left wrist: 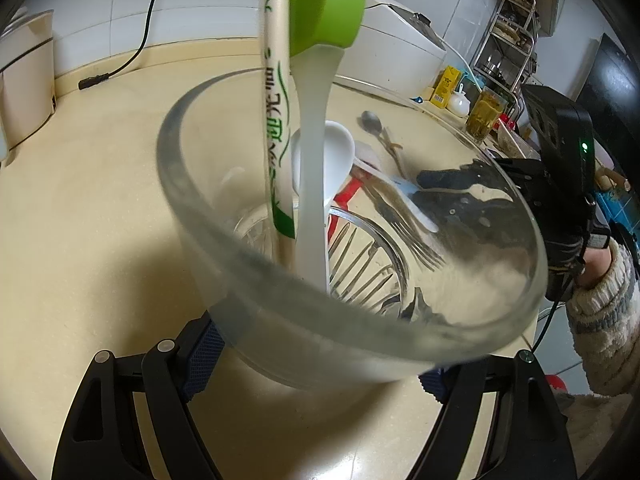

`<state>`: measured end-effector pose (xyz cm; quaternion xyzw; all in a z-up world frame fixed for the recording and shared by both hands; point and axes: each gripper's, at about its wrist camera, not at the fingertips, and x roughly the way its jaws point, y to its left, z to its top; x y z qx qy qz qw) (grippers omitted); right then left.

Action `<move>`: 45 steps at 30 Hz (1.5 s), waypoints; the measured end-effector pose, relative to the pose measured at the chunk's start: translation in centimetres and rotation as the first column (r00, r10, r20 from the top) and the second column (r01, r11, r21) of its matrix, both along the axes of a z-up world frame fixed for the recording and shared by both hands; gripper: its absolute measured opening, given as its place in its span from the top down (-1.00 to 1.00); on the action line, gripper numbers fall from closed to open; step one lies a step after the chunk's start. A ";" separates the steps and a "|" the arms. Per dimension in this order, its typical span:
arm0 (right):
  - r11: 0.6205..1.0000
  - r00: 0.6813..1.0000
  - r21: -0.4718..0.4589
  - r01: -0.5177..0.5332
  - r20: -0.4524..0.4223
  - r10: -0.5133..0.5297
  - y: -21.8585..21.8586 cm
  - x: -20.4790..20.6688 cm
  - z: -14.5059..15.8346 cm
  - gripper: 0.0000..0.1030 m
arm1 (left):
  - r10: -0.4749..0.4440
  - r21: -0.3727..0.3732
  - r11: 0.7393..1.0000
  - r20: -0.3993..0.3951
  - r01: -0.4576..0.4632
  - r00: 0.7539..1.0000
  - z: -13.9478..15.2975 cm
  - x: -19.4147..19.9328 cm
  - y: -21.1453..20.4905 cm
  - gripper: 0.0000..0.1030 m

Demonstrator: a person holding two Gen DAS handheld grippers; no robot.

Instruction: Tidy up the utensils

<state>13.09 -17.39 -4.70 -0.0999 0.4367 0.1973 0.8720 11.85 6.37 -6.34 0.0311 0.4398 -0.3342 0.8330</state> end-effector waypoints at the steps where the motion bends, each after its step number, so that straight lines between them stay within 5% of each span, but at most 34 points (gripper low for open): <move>1: 1.000 1.000 -0.001 -0.004 -0.003 0.004 0.1 0.2 -0.1 0.40 | 0.000 0.000 1.000 0.000 0.000 1.000 0.0 0.0 0.0 -0.62; 19: 0.991 0.999 0.127 0.036 -0.018 -0.033 -1.3 -0.3 -0.1 0.46 | -0.004 0.007 1.000 0.003 0.004 1.000 0.0 0.1 0.0 -0.62; 23: 0.991 0.993 0.075 0.111 0.019 -0.113 -2.8 -1.3 0.2 0.46 | -0.004 0.008 1.000 0.004 0.004 1.000 0.1 0.1 -0.1 -0.62; 29: 0.969 0.970 0.049 0.243 -0.039 -0.241 -6.7 -1.0 -1.1 0.46 | -0.004 0.008 1.000 0.004 0.004 1.000 0.1 0.1 0.0 -0.62; 45: 0.973 0.973 0.027 0.229 -0.046 -0.228 -7.0 -0.5 -1.3 0.44 | -0.004 0.007 1.000 0.003 0.004 1.000 0.1 0.1 0.0 -0.62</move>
